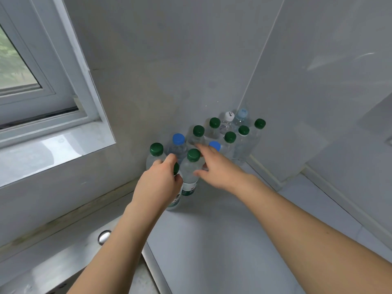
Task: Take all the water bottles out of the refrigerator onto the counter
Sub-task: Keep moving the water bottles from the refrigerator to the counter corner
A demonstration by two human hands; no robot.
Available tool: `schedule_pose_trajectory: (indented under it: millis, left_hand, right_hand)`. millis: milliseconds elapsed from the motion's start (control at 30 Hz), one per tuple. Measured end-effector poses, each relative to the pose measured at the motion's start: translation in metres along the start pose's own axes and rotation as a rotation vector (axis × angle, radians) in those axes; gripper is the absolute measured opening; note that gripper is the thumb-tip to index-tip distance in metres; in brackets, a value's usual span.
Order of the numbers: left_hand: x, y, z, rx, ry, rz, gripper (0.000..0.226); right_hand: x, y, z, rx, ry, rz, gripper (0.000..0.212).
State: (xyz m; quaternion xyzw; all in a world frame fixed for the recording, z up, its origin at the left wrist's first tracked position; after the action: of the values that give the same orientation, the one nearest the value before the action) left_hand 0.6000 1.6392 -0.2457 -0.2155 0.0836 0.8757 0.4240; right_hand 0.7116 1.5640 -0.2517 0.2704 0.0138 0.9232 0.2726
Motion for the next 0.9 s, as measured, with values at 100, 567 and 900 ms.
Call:
schedule_pose_trajectory:
  millis: [100, 567, 900]
  left_hand:
    - [-0.008, 0.004, 0.011, -0.002, -0.19, 0.027, 0.014]
    - [-0.179, 0.028, -0.038, -0.075, -0.287, -0.455, 0.045]
    - [-0.331, 0.101, -0.116, 0.15, -0.284, -0.773, 0.055]
  right_hand:
    - [-0.012, 0.025, 0.014, -0.065, -0.101, -0.017, 0.076]
    - [-0.125, 0.178, 0.067, -0.291, -0.023, -0.326, 0.064]
    - [-0.211, 0.334, 0.101, -0.413, 0.006, -0.623, 0.064]
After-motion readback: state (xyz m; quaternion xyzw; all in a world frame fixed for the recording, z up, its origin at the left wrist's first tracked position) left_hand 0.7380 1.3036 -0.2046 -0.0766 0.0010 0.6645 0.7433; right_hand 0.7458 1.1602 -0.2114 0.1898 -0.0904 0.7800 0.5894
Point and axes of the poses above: each hand's wrist, its own y-axis away from the middle knuckle, its own z-axis out of the back of the hand, x = y × z, the point moved 10 cm from there along -y, towards the middle knuckle, and after that the axes turned 1 degree about -y, right-handed, at the moved point
